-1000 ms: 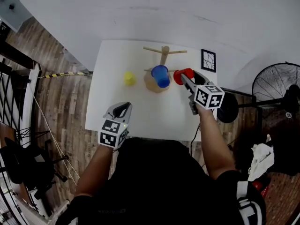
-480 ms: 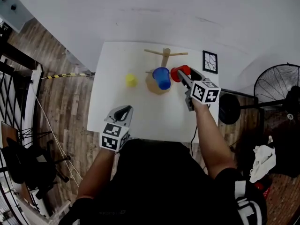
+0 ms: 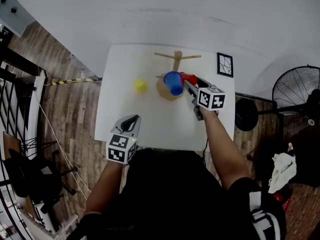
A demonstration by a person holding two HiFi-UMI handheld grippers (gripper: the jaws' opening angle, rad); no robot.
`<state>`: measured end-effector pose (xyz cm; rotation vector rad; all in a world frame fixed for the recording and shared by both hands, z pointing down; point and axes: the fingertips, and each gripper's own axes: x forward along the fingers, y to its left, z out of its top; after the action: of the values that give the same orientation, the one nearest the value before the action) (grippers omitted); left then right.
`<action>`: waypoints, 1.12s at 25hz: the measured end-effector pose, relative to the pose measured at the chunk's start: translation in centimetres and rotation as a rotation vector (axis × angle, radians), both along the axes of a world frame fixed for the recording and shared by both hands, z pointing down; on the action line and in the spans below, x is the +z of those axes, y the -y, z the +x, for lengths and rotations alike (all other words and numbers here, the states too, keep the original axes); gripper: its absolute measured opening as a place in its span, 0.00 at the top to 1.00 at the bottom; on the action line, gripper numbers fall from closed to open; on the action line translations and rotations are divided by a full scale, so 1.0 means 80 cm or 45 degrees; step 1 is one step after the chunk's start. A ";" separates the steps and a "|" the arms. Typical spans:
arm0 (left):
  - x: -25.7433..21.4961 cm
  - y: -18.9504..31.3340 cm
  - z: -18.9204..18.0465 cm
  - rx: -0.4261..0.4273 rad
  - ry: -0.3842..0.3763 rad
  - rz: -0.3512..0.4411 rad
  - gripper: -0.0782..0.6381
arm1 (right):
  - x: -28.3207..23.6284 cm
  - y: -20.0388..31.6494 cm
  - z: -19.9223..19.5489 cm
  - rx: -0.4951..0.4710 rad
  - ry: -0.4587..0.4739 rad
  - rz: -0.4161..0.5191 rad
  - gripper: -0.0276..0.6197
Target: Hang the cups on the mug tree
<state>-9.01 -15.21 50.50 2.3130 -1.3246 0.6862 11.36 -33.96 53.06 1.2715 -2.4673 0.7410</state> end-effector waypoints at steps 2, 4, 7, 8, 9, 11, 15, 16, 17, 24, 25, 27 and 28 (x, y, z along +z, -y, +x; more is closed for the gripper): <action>0.001 -0.001 0.000 0.002 0.000 -0.002 0.85 | 0.010 -0.003 -0.001 -0.004 -0.027 -0.017 0.60; 0.002 -0.001 0.000 0.006 -0.002 -0.002 0.85 | 0.019 -0.006 -0.001 -0.008 -0.048 -0.031 0.60; 0.000 -0.002 0.001 0.013 -0.005 0.002 0.85 | 0.022 -0.009 -0.002 -0.019 -0.064 -0.040 0.59; -0.001 -0.002 0.001 0.015 -0.006 0.004 0.85 | 0.022 -0.011 -0.001 -0.017 -0.069 -0.041 0.59; -0.001 -0.003 0.001 0.017 -0.008 0.005 0.85 | 0.023 -0.012 0.001 -0.013 -0.075 -0.040 0.59; -0.001 -0.002 0.003 0.022 -0.011 0.007 0.85 | 0.025 -0.016 0.006 -0.013 -0.100 -0.033 0.59; 0.000 0.000 0.007 0.045 -0.013 0.009 0.85 | 0.027 -0.027 0.016 -0.035 -0.189 0.000 0.59; 0.000 0.000 0.008 0.053 -0.013 0.009 0.85 | 0.027 -0.032 0.018 -0.039 -0.205 0.005 0.59; 0.000 0.000 0.009 0.060 -0.014 0.009 0.85 | 0.026 -0.036 0.019 -0.043 -0.216 0.010 0.59; 0.001 0.009 0.019 0.111 -0.011 0.018 0.85 | 0.005 -0.085 0.018 -0.079 -0.189 0.081 0.71; 0.001 0.012 0.020 0.118 -0.010 0.021 0.85 | 0.002 -0.093 0.017 -0.087 -0.182 0.095 0.77; -0.002 0.016 0.022 0.131 -0.012 0.026 0.85 | -0.002 -0.111 0.013 -0.105 -0.177 0.114 0.88; -0.003 0.018 0.023 0.137 -0.012 0.030 0.85 | -0.001 -0.118 0.012 -0.115 -0.179 0.113 0.92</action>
<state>-7.18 -16.63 50.28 2.4176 -1.2171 0.6954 12.29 -24.48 52.96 1.1898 -2.4483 0.5068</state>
